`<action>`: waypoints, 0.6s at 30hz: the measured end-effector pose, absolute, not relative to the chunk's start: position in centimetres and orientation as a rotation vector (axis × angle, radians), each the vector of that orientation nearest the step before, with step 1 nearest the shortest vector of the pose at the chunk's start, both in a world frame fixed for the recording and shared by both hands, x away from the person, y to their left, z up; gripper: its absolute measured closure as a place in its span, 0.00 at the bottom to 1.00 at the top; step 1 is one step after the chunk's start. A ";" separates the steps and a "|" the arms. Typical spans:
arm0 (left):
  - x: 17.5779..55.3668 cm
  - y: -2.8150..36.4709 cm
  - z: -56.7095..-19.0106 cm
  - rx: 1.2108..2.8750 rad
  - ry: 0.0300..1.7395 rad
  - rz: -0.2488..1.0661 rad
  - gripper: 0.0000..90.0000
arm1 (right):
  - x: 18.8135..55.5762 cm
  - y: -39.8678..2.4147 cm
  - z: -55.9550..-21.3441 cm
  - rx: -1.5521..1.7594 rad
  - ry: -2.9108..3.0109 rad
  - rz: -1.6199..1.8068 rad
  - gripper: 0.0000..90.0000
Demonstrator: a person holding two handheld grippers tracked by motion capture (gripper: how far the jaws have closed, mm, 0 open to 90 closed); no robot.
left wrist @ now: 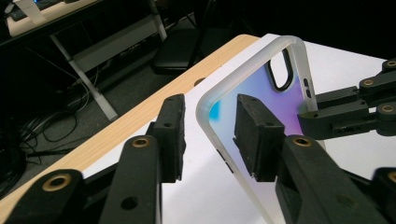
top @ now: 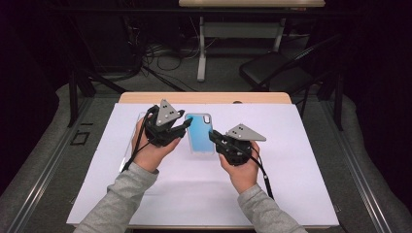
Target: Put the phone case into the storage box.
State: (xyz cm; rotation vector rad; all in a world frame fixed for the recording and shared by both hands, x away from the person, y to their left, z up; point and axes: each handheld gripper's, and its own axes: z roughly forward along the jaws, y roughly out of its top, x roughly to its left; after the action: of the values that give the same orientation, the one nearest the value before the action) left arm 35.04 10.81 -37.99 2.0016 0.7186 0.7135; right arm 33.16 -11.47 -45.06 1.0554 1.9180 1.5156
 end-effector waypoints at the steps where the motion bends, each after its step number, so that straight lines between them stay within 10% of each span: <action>1: 35.1 10.8 -38.0 2.006 0.717 0.715 0.71 | 33.1 -11.4 -45.1 1.056 1.919 1.511 0.93; 18: 35.0 10.0 -38.1 2.053 0.705 0.806 0.81 | 33.0 -11.3 -45.2 1.033 1.913 1.485 0.93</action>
State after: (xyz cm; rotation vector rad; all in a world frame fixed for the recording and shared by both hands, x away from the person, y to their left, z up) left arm 35.04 10.04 -38.13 2.0529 0.7053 0.8058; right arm 32.99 -11.27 -45.17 1.0334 1.9131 1.4847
